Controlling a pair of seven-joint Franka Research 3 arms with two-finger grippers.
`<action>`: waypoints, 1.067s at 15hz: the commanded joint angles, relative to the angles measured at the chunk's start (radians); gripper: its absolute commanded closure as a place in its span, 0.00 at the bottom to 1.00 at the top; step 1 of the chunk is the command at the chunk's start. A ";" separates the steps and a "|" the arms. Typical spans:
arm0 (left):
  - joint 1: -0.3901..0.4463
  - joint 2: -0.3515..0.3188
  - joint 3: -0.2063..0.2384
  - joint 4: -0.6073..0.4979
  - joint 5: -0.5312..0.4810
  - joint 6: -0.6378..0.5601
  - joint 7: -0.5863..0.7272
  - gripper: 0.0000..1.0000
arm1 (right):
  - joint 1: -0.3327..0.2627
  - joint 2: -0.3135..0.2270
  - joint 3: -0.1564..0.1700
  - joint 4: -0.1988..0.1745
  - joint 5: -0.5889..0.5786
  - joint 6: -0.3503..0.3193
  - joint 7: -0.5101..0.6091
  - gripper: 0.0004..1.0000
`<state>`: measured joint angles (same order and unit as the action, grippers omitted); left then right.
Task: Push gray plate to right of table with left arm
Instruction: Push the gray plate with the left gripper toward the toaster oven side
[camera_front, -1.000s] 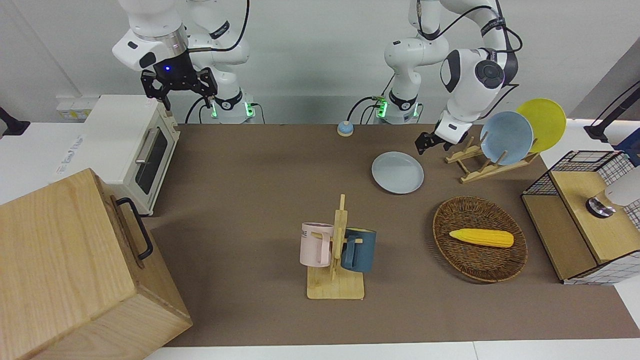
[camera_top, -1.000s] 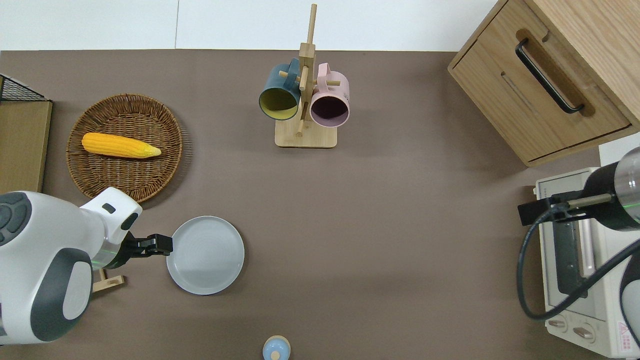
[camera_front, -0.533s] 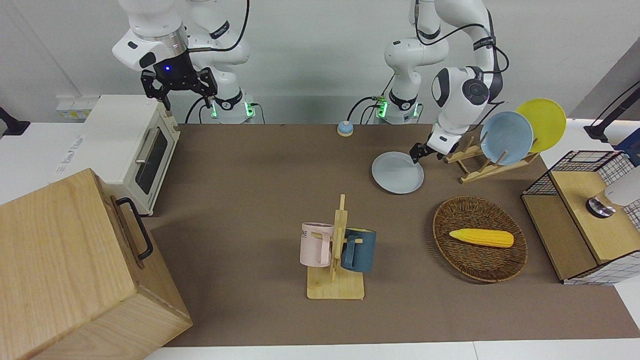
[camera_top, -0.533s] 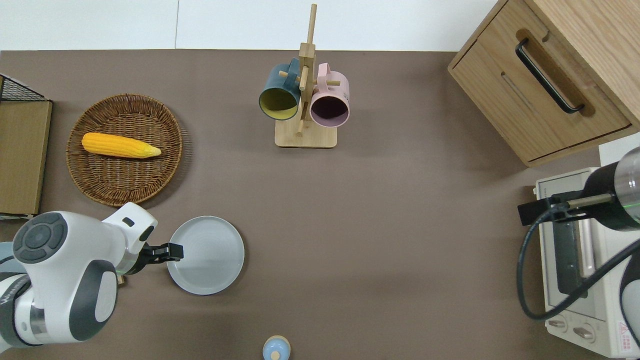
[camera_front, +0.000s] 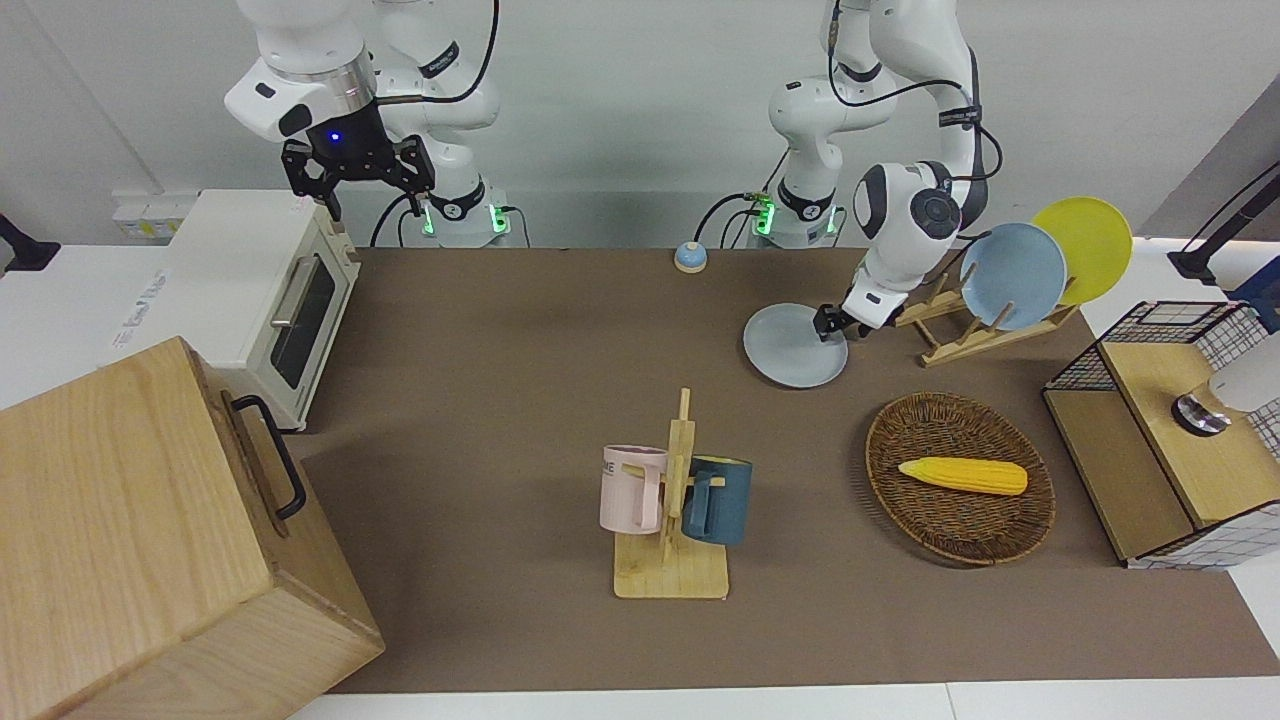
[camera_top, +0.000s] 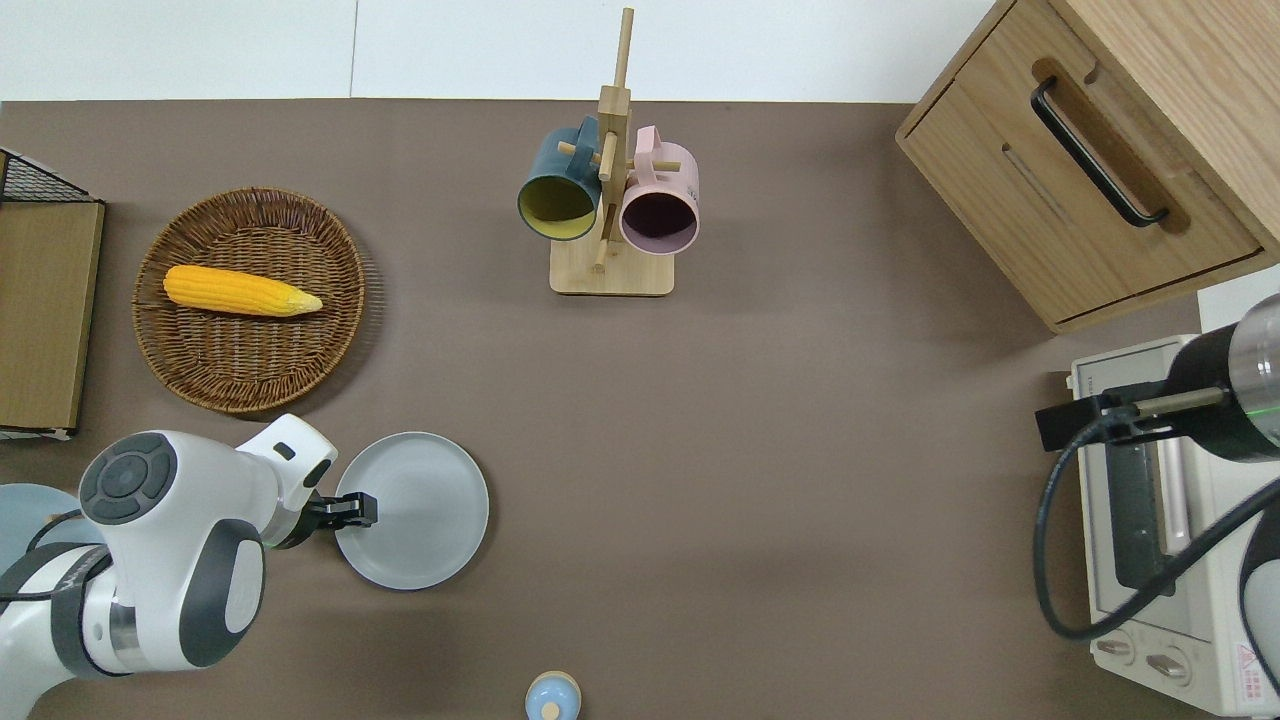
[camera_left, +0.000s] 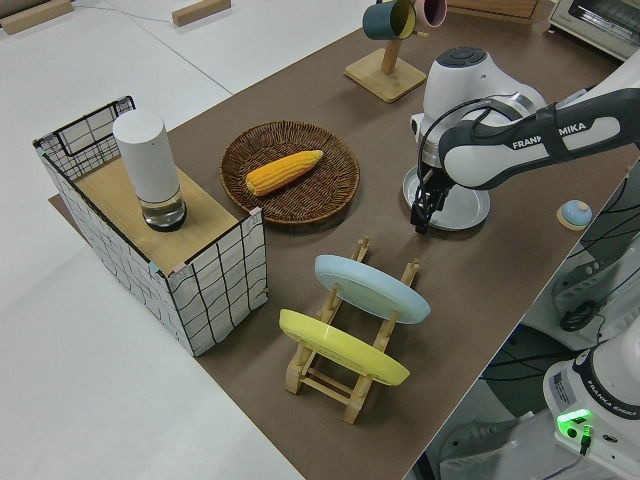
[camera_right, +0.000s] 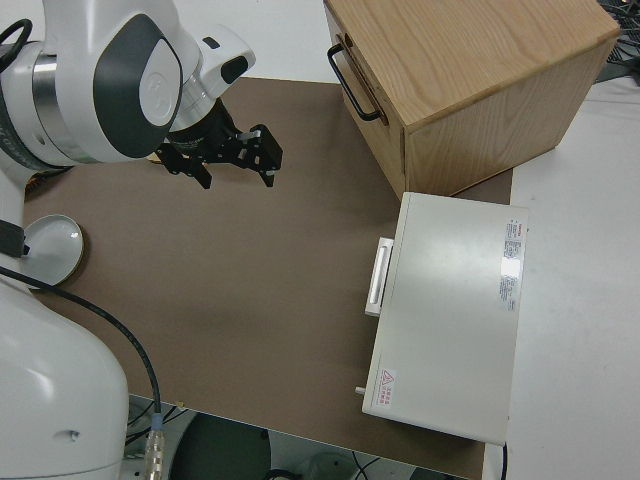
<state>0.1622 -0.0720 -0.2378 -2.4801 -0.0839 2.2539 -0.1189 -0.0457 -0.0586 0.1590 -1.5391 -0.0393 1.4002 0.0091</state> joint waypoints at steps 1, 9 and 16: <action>-0.007 0.024 0.003 -0.017 -0.037 0.047 0.021 0.64 | -0.008 -0.010 0.005 -0.004 -0.001 -0.012 -0.008 0.00; -0.045 0.035 -0.009 -0.013 -0.123 0.069 0.012 1.00 | -0.008 -0.010 0.005 -0.004 0.001 -0.012 -0.008 0.00; -0.205 0.038 -0.009 0.001 -0.197 0.072 -0.086 1.00 | -0.008 -0.010 0.005 -0.004 0.001 -0.012 -0.008 0.00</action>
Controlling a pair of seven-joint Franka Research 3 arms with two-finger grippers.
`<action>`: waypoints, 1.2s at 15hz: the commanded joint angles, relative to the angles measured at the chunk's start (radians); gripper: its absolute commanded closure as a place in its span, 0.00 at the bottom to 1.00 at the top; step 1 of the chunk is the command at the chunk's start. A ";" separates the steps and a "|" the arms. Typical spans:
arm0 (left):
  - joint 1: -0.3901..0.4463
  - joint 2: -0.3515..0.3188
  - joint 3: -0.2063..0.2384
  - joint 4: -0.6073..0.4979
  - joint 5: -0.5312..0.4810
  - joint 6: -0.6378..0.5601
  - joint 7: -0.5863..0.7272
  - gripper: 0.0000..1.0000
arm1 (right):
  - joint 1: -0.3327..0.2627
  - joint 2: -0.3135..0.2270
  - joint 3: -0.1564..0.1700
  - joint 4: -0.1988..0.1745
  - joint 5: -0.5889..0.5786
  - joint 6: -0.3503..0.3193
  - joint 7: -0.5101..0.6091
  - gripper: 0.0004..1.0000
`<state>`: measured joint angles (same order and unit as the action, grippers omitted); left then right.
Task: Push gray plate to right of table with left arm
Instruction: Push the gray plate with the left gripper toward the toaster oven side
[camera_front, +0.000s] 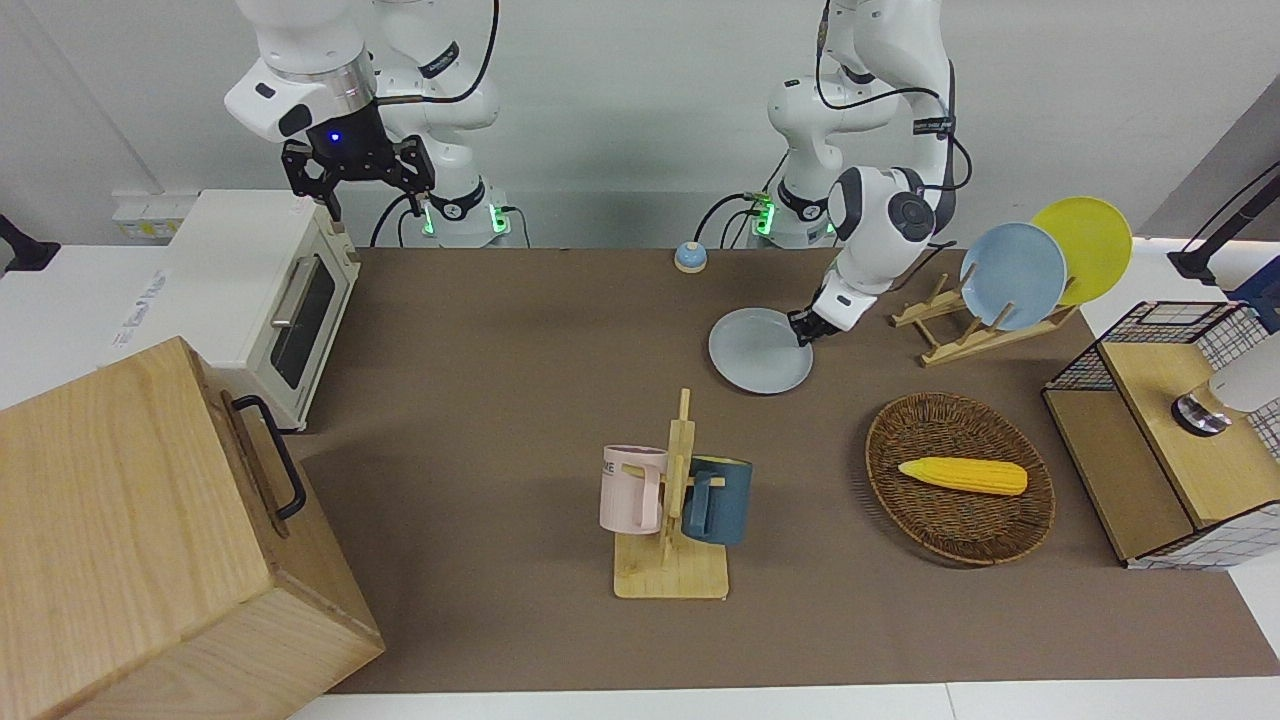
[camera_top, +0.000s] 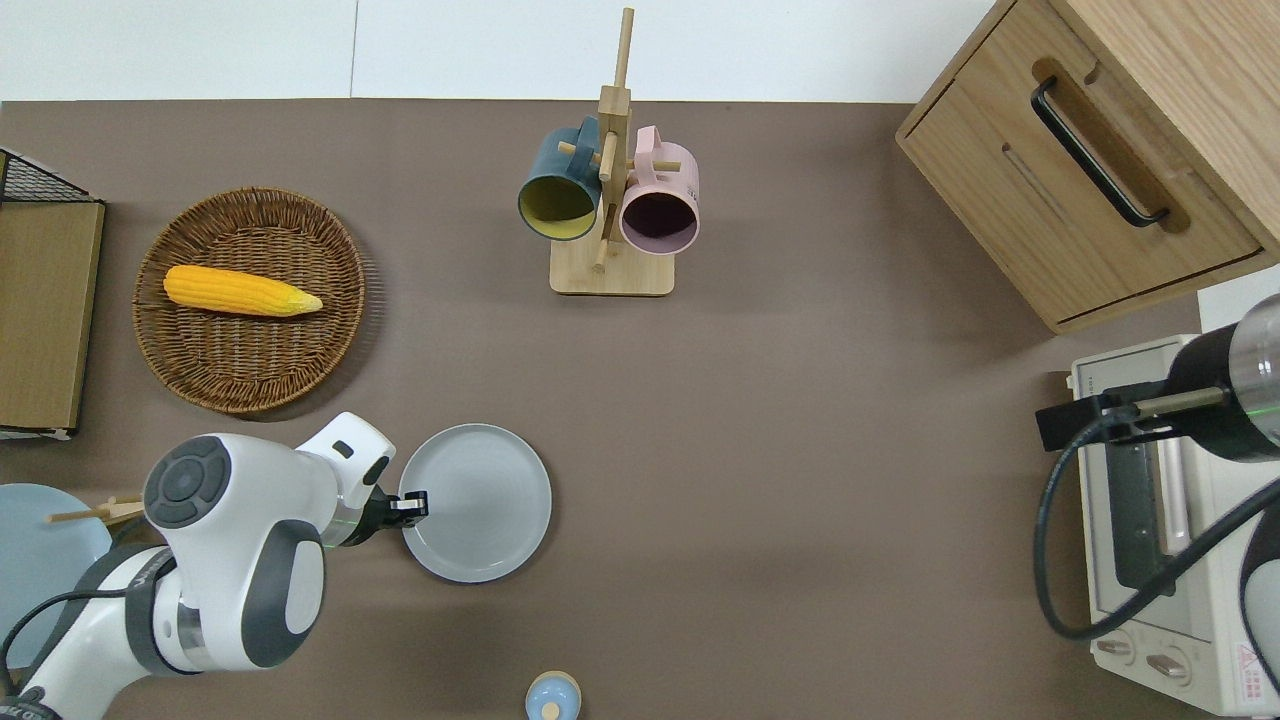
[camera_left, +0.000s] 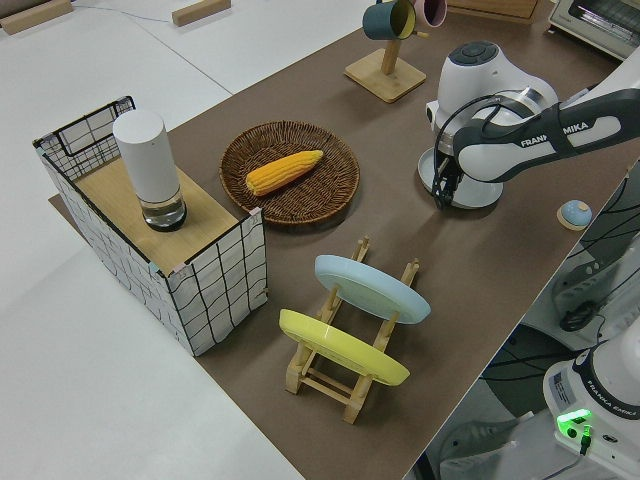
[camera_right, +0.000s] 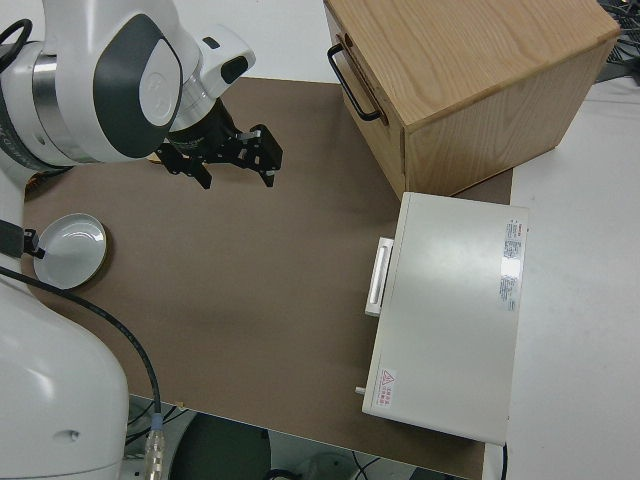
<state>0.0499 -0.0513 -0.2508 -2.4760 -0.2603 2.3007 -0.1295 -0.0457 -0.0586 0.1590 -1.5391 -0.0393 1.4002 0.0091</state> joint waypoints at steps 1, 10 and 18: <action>-0.123 0.022 0.002 0.005 -0.026 0.025 -0.105 1.00 | -0.008 -0.010 0.005 -0.004 -0.001 -0.012 -0.008 0.00; -0.399 0.080 0.002 0.051 -0.096 0.151 -0.408 1.00 | -0.008 -0.010 0.005 -0.004 -0.001 -0.012 -0.008 0.00; -0.530 0.179 -0.018 0.143 -0.096 0.244 -0.584 1.00 | -0.008 -0.010 0.005 -0.004 -0.001 -0.012 -0.008 0.00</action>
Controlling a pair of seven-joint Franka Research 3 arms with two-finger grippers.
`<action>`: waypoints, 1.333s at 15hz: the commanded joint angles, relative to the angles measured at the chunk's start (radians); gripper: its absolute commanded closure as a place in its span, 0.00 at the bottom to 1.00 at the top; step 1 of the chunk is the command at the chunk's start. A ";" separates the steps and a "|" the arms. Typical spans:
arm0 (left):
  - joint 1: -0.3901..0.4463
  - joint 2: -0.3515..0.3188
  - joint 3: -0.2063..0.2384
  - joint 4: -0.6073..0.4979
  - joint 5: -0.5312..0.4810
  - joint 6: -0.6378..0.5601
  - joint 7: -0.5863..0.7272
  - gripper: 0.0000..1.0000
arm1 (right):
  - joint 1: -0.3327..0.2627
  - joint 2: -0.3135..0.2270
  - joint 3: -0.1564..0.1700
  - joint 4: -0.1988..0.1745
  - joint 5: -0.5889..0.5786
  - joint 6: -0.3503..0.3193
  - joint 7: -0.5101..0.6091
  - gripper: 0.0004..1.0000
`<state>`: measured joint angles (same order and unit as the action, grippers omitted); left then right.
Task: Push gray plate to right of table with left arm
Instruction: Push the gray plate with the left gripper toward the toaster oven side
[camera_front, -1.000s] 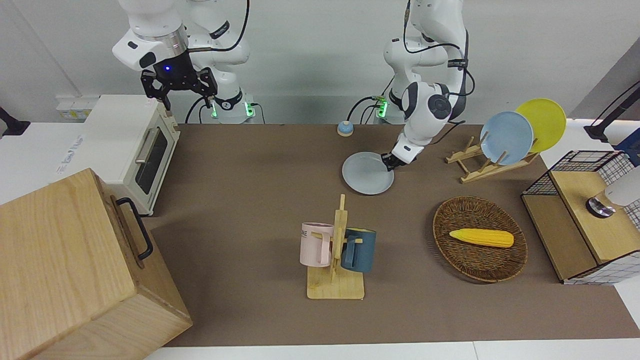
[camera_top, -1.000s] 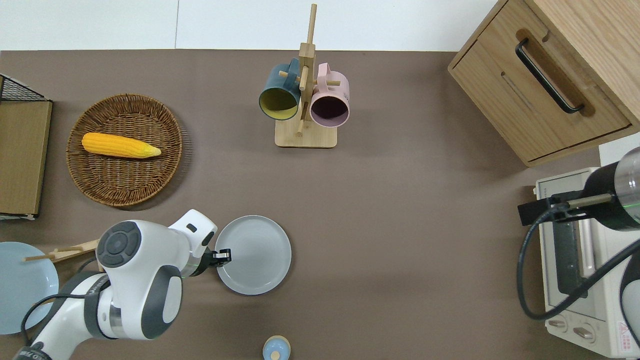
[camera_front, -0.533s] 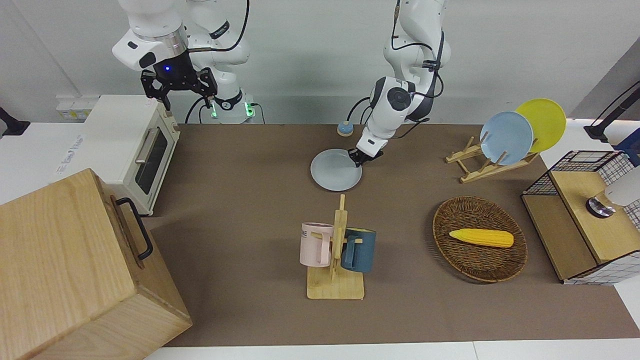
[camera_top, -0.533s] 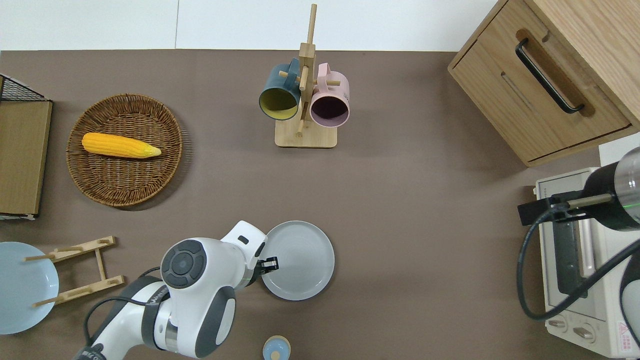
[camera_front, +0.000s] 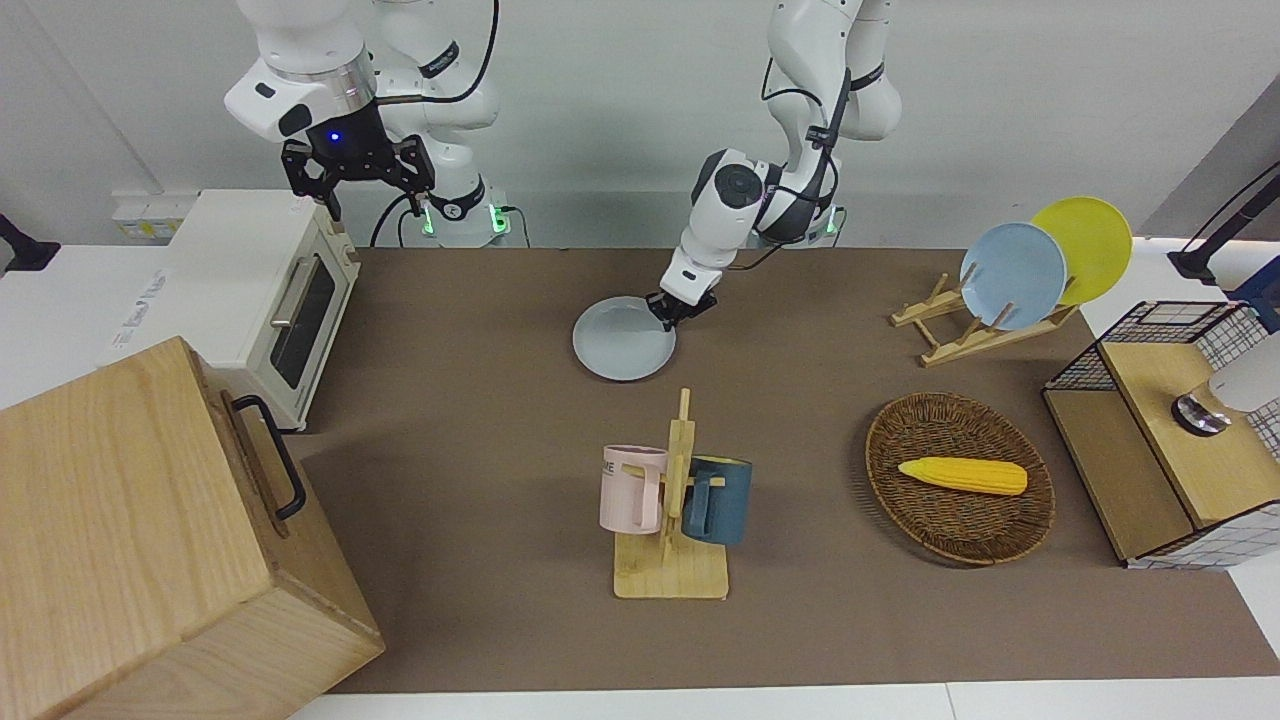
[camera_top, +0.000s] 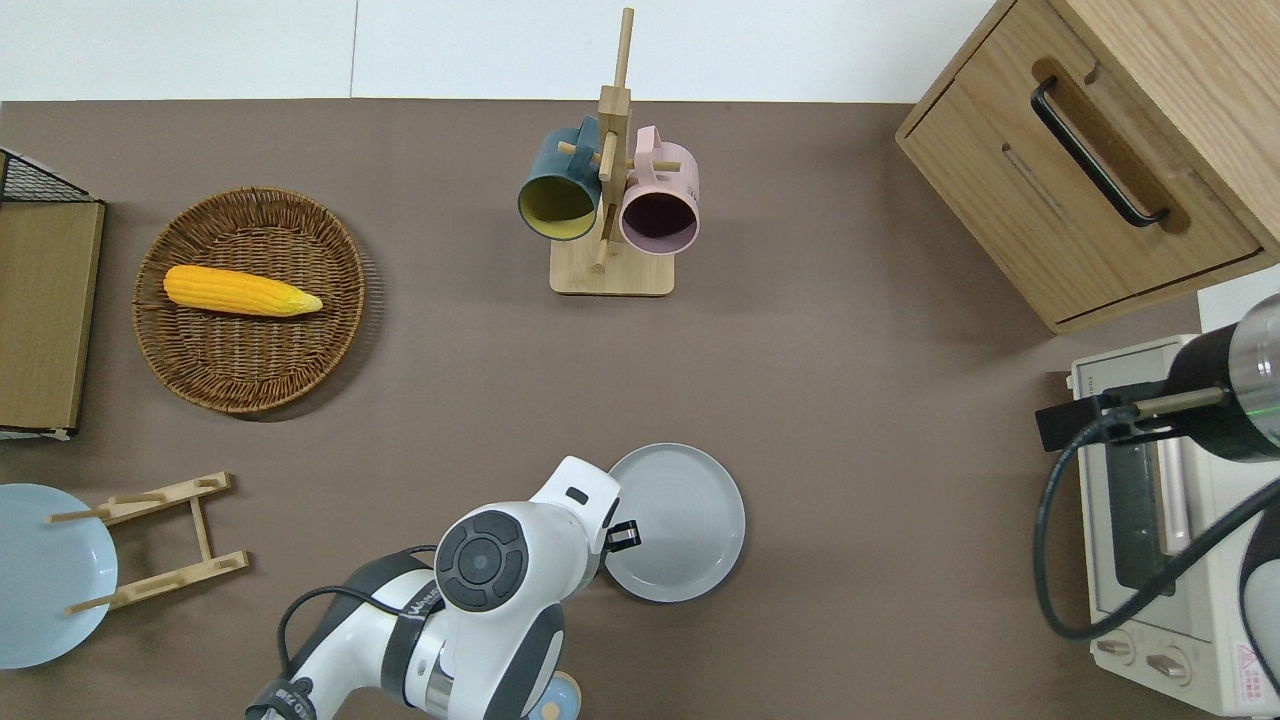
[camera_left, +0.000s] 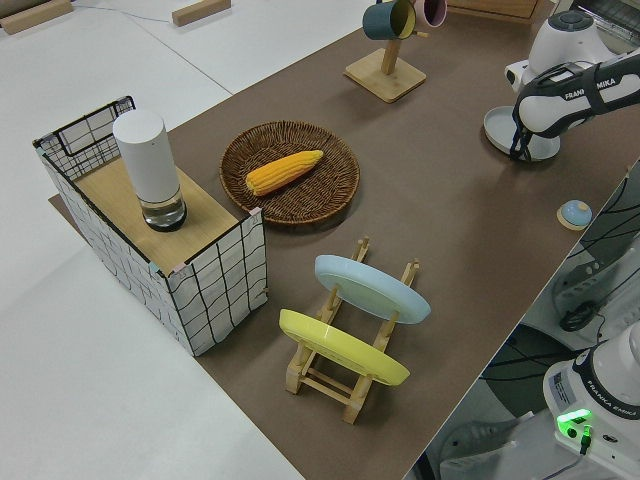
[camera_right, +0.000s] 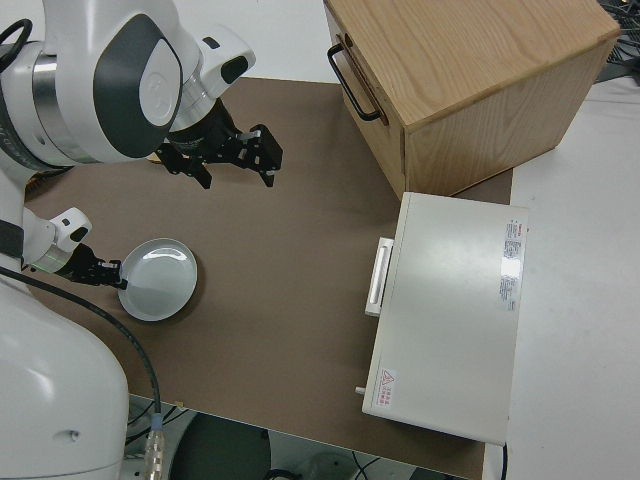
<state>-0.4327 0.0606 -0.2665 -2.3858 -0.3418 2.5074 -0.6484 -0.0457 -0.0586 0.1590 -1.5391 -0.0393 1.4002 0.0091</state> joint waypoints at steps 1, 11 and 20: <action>-0.051 0.071 -0.005 0.062 -0.014 0.037 -0.079 1.00 | -0.008 -0.010 0.005 -0.004 -0.001 -0.012 -0.008 0.00; -0.136 0.166 -0.017 0.152 -0.011 0.114 -0.183 1.00 | -0.008 -0.010 0.005 -0.004 -0.001 -0.012 -0.008 0.00; -0.156 0.222 -0.013 0.212 0.056 0.107 -0.175 0.04 | -0.008 -0.010 0.005 -0.004 0.001 -0.012 -0.008 0.00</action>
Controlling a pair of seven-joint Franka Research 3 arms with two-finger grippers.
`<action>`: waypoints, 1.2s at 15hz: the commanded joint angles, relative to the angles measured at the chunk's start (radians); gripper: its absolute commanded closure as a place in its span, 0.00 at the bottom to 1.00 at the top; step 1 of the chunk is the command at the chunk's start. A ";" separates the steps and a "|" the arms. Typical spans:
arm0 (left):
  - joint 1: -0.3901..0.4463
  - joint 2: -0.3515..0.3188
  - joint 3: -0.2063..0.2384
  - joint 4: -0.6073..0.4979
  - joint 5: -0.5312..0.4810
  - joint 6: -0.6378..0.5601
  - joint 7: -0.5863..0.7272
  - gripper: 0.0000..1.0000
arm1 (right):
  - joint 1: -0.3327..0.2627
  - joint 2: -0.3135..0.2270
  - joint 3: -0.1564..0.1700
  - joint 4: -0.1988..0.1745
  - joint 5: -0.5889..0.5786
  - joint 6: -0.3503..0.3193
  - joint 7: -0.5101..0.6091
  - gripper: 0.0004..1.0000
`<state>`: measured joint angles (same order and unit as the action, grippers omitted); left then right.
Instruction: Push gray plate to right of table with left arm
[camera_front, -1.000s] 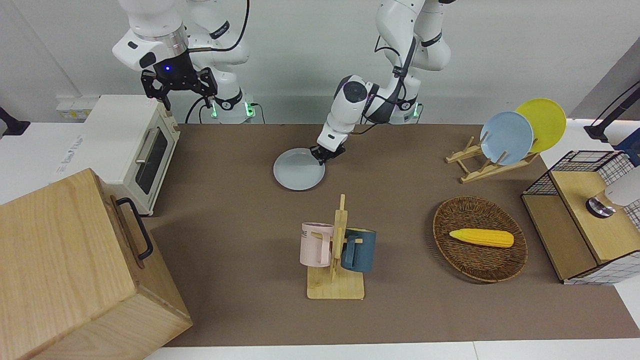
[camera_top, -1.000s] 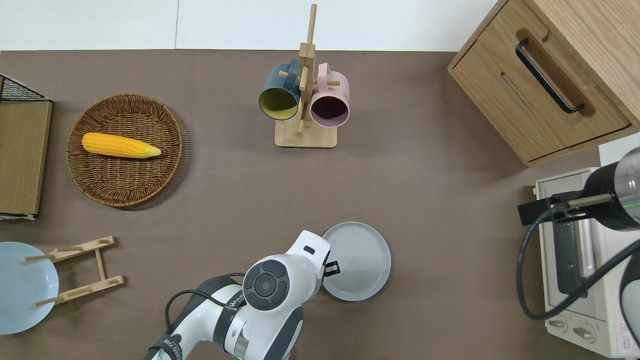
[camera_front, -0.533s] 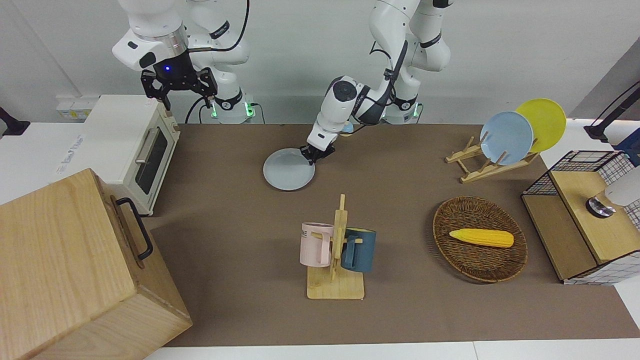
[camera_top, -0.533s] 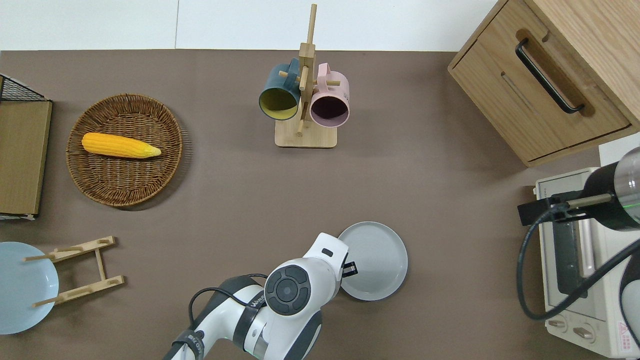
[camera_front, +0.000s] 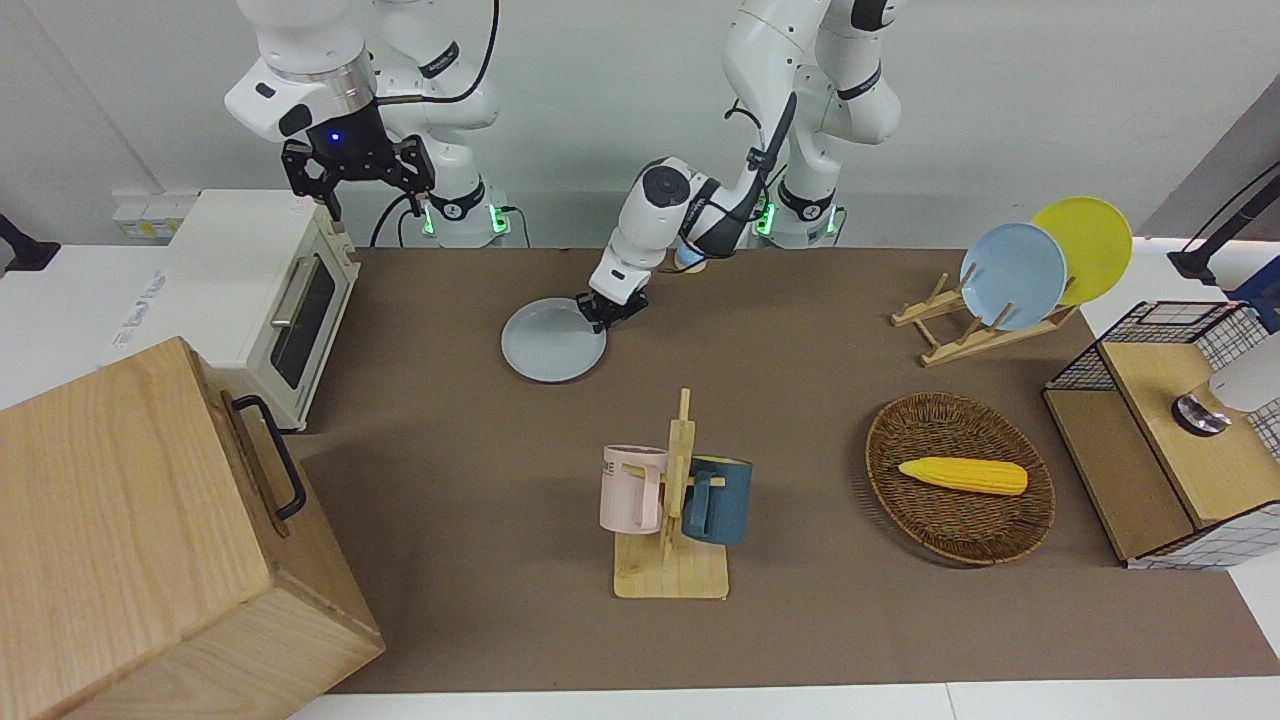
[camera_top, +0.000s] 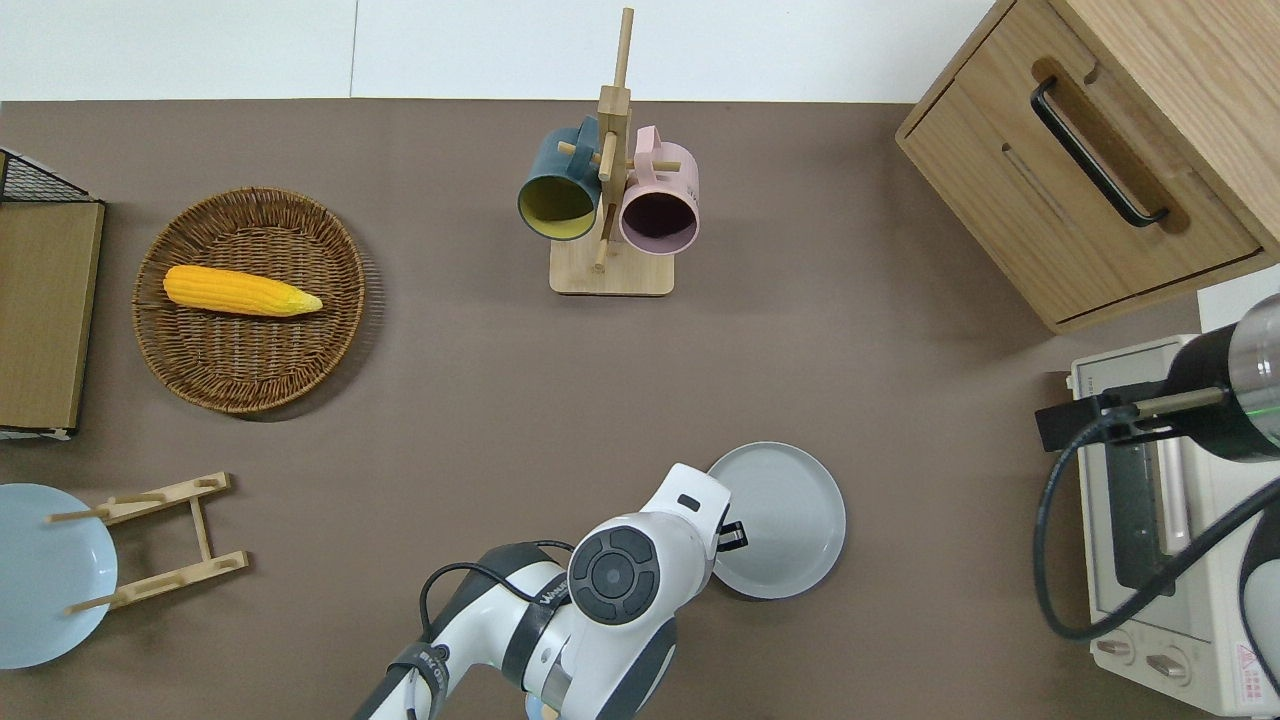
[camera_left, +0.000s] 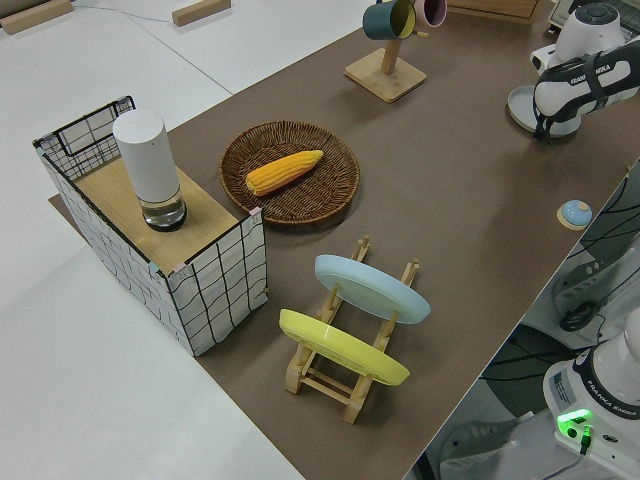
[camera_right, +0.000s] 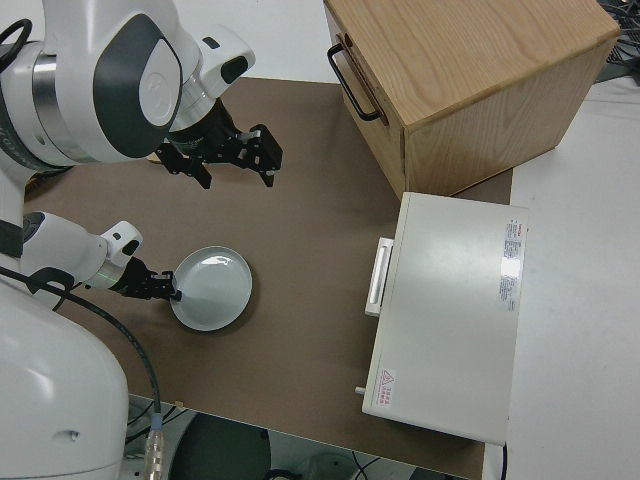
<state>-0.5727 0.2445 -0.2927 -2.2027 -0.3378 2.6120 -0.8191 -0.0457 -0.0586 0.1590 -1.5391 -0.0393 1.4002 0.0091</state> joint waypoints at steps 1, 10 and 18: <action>-0.012 0.033 0.015 0.026 0.109 -0.004 -0.003 0.01 | -0.008 -0.010 0.005 -0.004 0.001 -0.012 -0.008 0.00; 0.184 -0.175 0.040 0.028 0.200 -0.387 0.277 0.00 | -0.008 -0.010 0.005 -0.004 -0.001 -0.012 -0.008 0.00; 0.534 -0.441 0.041 0.056 0.261 -0.719 0.610 0.00 | -0.008 -0.010 0.005 -0.004 0.001 -0.012 -0.008 0.00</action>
<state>-0.1057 -0.1204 -0.2391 -2.1512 -0.1376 1.9665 -0.2522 -0.0457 -0.0586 0.1590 -1.5391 -0.0393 1.4002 0.0091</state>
